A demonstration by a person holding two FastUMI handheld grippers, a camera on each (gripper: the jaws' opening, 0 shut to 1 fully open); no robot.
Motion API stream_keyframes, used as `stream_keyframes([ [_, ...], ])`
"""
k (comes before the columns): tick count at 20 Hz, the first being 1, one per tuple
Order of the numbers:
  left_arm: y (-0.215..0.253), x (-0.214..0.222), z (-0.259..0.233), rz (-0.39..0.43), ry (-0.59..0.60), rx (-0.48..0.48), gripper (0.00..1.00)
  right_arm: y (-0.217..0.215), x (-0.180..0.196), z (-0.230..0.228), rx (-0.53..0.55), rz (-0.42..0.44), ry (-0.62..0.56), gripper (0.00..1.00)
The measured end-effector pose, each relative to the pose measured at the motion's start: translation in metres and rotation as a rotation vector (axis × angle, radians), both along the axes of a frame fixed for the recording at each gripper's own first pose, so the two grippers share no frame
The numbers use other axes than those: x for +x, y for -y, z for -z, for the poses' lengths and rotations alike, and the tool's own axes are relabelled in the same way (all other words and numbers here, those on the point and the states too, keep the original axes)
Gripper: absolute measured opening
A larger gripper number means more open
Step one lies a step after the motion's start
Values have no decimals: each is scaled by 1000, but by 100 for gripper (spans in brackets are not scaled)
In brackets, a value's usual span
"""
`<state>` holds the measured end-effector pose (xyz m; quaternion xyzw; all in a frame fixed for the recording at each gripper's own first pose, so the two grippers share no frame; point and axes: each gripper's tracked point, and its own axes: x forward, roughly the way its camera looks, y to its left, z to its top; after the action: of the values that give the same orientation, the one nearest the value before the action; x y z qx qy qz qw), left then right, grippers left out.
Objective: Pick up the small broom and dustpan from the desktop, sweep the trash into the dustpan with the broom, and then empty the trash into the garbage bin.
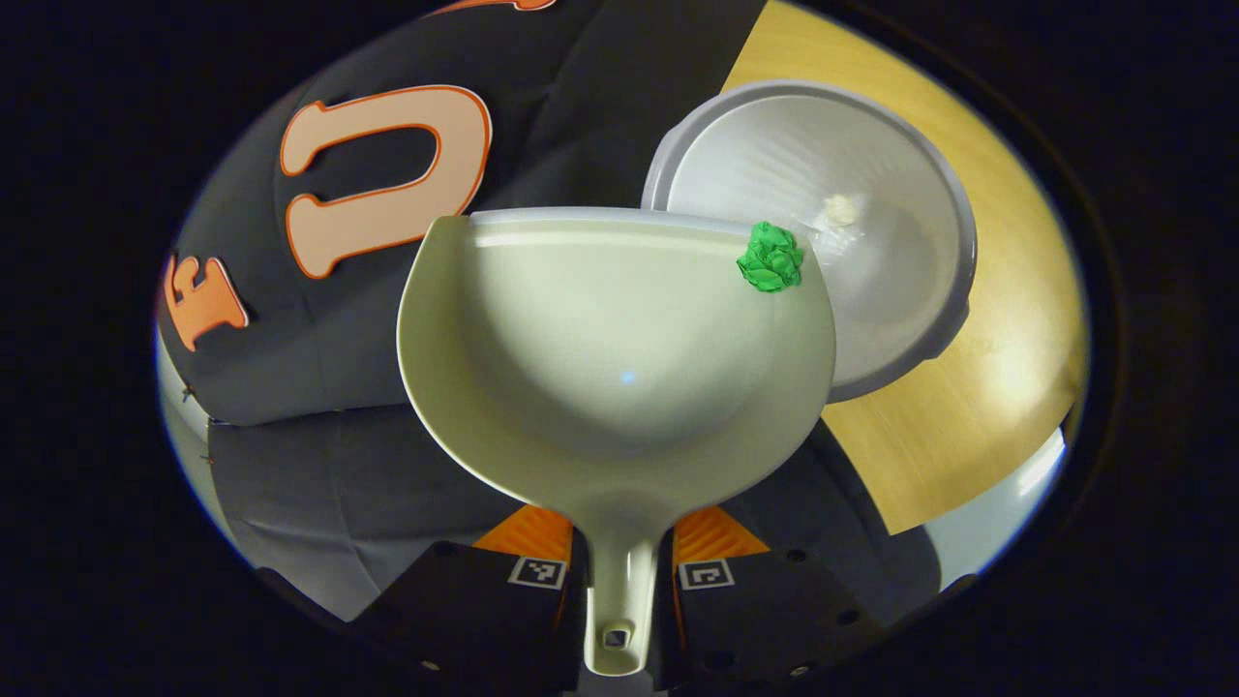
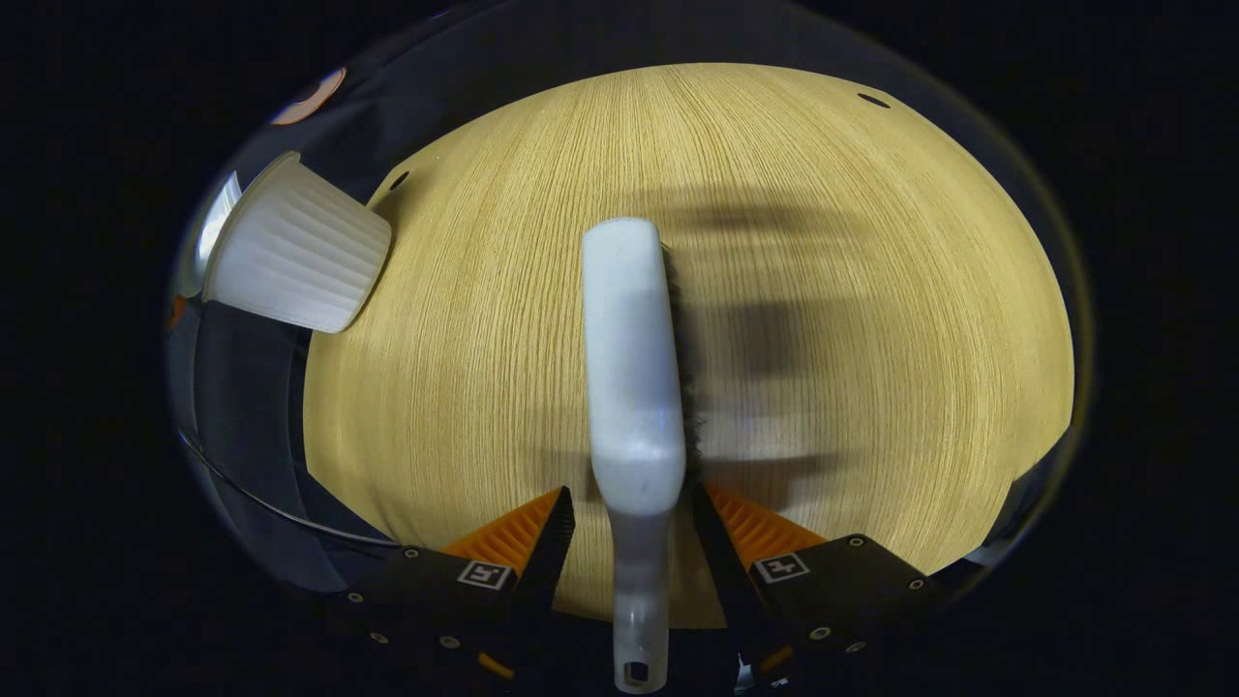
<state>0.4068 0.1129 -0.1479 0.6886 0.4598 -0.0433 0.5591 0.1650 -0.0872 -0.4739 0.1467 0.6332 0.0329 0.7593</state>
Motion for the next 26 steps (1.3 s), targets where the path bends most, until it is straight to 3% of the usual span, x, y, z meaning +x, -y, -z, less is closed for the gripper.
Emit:
stream_keyframes([
  [3,-5,6,-20,153,32,142,27,-6,2,0,5,-6,-4,76],
  [6,-4,8,-17,165,54,143,27,-14,5,0,14,-8,-1,76],
  [9,-8,-2,-5,4,52,-20,27,-16,1,-8,16,-10,10,76],
  [10,-4,-8,1,-57,59,-91,27,-15,-1,-11,19,-7,12,67],
  [11,-4,-14,9,-114,65,-155,27,-15,-3,-15,23,-4,20,78],
  [13,13,-18,19,-182,82,-275,27,-14,-7,-22,25,-3,28,86],
  [18,58,-37,45,-280,107,-524,27,-14,-10,-41,13,-7,58,97],
  [21,97,-33,58,-293,83,-685,28,-5,-15,-59,5,0,80,97],
  [26,153,-44,83,-214,-5,-853,28,7,-35,-80,0,9,106,97],
])
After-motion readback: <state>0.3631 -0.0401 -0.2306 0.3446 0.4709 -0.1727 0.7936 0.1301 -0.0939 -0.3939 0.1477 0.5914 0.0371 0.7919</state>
